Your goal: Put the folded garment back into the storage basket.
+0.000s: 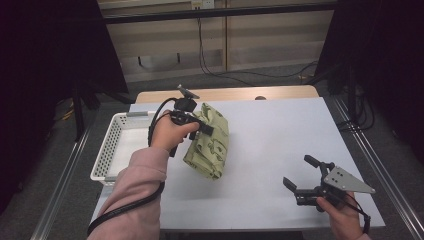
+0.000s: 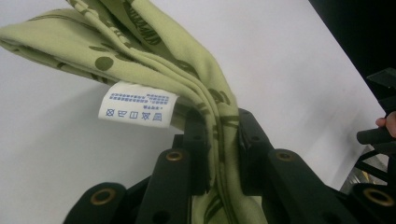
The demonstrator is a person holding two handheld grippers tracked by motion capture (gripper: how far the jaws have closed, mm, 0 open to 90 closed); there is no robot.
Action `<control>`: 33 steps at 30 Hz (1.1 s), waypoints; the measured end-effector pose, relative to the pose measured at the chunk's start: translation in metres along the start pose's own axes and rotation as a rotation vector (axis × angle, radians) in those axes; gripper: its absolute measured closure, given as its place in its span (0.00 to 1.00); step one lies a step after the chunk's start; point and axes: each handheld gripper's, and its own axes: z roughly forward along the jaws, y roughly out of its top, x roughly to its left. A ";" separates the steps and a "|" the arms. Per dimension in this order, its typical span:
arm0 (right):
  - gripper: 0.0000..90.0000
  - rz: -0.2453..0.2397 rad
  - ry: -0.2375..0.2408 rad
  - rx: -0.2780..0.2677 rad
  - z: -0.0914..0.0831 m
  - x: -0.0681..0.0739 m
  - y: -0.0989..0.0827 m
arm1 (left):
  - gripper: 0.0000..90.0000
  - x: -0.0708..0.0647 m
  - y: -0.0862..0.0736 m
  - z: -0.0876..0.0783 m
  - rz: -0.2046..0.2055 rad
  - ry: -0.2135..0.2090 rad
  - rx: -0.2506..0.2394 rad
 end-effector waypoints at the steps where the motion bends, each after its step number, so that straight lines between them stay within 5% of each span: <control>1: 0.01 -0.003 0.000 0.001 0.000 0.000 0.000 | 0.86 0.000 0.000 -0.002 -0.013 -0.006 0.004; 33: 0.01 -0.009 0.001 0.000 0.000 0.000 0.000 | 0.86 0.013 0.010 -0.044 -0.022 0.054 0.016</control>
